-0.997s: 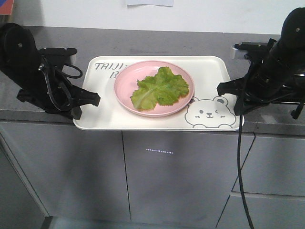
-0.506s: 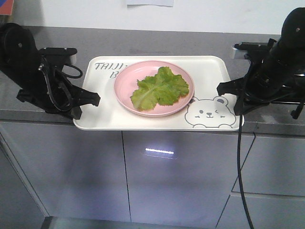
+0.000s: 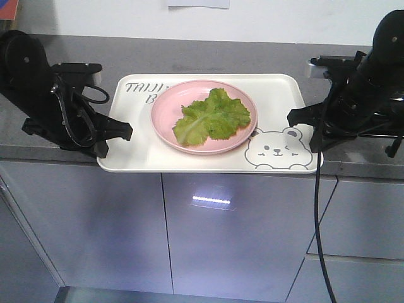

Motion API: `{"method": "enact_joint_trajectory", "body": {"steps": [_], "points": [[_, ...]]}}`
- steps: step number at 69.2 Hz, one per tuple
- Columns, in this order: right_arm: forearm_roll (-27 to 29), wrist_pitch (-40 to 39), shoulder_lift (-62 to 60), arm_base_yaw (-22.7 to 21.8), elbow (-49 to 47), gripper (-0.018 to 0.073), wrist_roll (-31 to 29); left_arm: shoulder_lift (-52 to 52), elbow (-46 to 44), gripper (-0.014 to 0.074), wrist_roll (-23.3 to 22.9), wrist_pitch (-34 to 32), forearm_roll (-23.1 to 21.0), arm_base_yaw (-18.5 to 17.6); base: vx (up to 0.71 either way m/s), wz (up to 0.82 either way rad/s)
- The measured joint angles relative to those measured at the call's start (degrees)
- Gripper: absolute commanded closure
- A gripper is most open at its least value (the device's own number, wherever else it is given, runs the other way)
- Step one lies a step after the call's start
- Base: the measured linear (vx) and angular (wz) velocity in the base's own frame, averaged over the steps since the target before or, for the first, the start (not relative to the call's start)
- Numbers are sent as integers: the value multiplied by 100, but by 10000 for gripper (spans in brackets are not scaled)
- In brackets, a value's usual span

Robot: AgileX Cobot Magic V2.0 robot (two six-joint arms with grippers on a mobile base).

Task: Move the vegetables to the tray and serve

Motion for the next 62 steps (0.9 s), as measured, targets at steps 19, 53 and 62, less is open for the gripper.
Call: {"method": "enact_joint_trajectory", "body": {"steps": [19,53,62], "points": [[0,0,0,0,0,564,0,0,0,603,0,0,0,0,0,0],[0,0,0,0,0,564,0,0,0,603,0,0,0,0,0,0],[0,0,0,0,0,564,0,0,0,603,0,0,0,0,0,0]]}}
